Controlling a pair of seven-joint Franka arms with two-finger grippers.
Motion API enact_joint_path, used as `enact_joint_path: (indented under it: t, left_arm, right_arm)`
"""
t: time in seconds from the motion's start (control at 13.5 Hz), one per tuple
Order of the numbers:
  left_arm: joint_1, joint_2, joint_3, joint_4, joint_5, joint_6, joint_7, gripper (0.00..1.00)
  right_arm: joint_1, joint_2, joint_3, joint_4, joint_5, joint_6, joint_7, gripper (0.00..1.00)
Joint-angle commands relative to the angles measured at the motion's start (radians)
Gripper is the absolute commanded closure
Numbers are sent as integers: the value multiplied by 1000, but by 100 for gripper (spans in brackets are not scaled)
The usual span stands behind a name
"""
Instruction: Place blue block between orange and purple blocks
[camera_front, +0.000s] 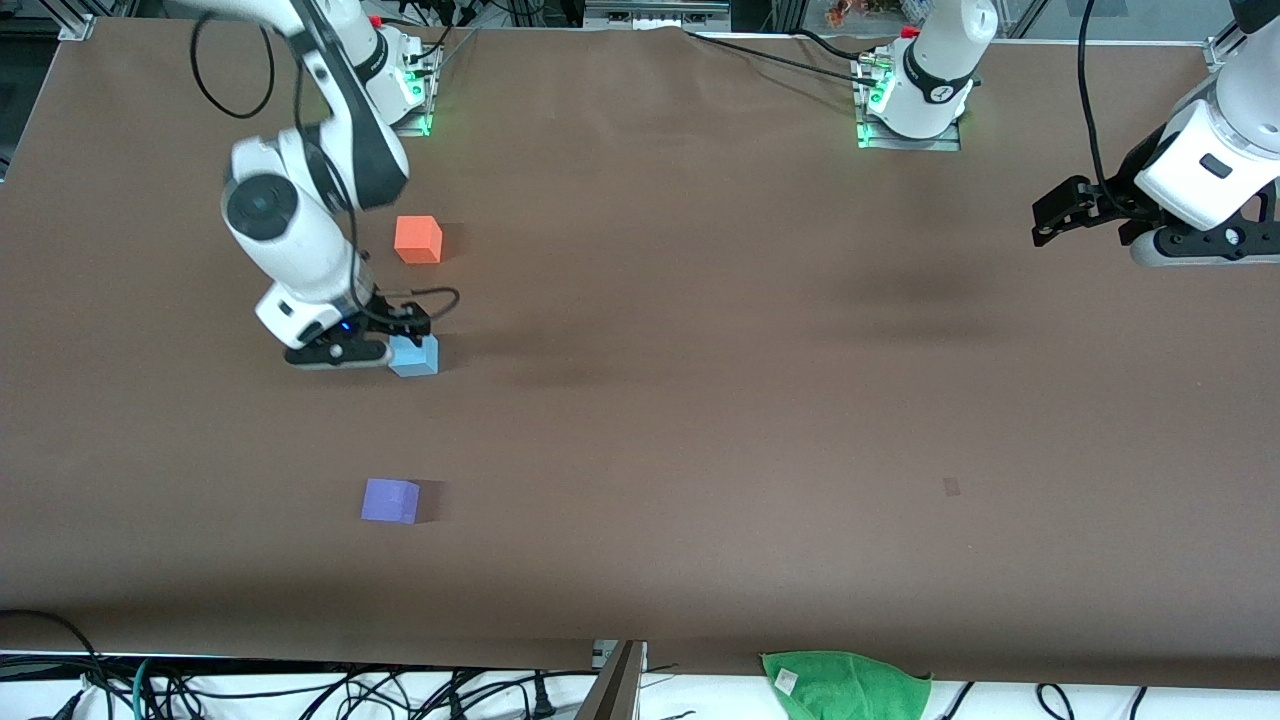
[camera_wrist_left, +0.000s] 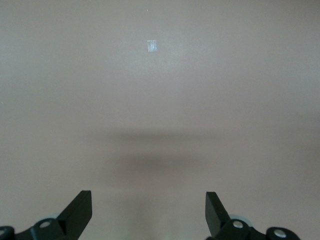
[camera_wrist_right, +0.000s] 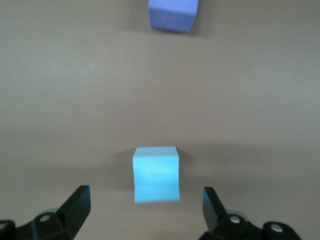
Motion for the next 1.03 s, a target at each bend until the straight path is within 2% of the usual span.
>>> enact_joint_path:
  t: [0.0, 0.07, 0.22, 0.44, 0.66, 0.96]
  left_arm:
    - [-1, -15, 3, 0, -12, -16, 21, 0]
    - [-1, -15, 3, 0, -12, -16, 21, 0]
    - [-1, -15, 3, 0, -12, -16, 21, 0]
    - [-1, -15, 1, 0, -12, -16, 21, 0]
    - [-1, -15, 1, 0, -12, -16, 21, 0]
    - [-1, -15, 1, 0, -12, -16, 21, 0]
  right_arm:
    - [-18, -180, 16, -26, 0, -155, -16, 1]
    - [-18, -217, 11, 1, 10, -236, -25, 1]
    - [-18, -248, -3, 140, 133, -450, -69, 1]
    - [-23, -224, -27, 358, 160, -712, -94, 1]
    - [-99, -222, -35, 406, 155, -792, -256, 1]
    - [-116, -216, -95, 410, 140, -786, -341, 1]
